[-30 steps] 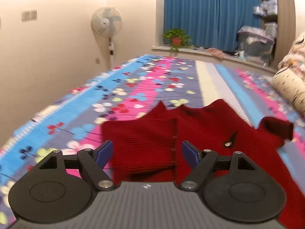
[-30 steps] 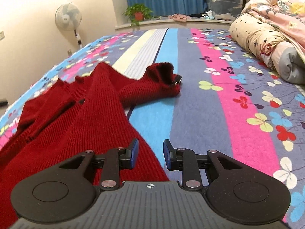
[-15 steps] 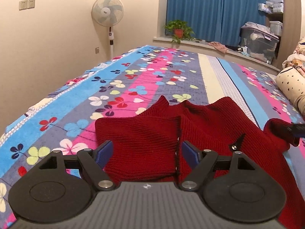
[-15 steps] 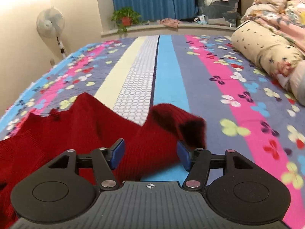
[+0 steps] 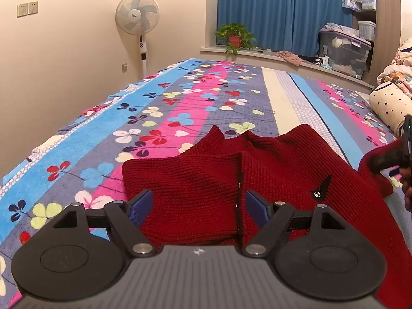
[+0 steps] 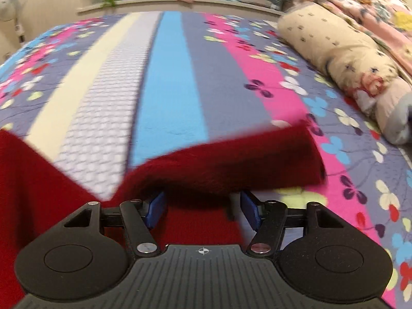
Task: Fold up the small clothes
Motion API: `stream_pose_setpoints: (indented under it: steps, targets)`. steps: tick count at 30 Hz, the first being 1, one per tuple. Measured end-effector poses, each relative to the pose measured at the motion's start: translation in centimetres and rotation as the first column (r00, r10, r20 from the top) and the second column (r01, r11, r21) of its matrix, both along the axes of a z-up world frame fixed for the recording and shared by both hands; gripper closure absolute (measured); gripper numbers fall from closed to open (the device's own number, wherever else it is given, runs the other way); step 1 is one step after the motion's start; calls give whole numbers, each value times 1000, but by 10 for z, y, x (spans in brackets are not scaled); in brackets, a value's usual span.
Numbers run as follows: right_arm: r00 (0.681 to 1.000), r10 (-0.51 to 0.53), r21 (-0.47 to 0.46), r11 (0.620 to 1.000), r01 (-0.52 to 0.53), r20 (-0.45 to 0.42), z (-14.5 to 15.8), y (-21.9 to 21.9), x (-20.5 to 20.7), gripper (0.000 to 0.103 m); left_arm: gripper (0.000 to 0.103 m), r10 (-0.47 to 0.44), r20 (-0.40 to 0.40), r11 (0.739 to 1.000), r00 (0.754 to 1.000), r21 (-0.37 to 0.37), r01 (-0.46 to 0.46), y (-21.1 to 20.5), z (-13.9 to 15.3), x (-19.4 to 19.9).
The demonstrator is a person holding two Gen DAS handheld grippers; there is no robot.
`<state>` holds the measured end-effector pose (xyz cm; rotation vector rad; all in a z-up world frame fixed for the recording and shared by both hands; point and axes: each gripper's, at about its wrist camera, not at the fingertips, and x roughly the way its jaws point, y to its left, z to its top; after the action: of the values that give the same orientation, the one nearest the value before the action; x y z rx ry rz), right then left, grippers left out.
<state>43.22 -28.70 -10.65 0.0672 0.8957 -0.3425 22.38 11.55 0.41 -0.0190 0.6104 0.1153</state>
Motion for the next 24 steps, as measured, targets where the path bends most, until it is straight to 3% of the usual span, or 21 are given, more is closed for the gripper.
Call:
stream_pose_setpoints:
  steps: [2,4,5,8,13,16,19,24]
  targets:
    - [999,-22,12,1000,23,-31,-7,-13,-1,74,20,3,1,1000,1000,-2,-3,0,0,1]
    - [1000,-26,73,997,26,-2,-8,-26,-7,83,20,4,4,1000,1000,-1,-4,-2,0,2]
    - [1000,-26,73,997,25,2,-8,-28,-9,103,20,3,5,1000,1000,2,-3,-2,0,2]
    - [997,-54,65,997,51,50,2,-41,-16,103,20,2,8,1000,1000,7,-2,-4,1,1]
    - [966,-60,103,994,35,250,55,-73,-32,103,20,3,8,1000,1000,9,-3,-5,0,2]
    - [962,-57,202,979,2,268,70,-95,-37,103,20,0,8,1000,1000,3,0,-6,1,2]
    - [960,-67,279,960,-12,272,66,-103,-42,101,20,3,6,1000,1000,-5,-3,-6,2,3]
    - [977,35,297,950,-99,211,42,-72,-27,70,20,3,14,1000,1000,7,-3,-5,3,2]
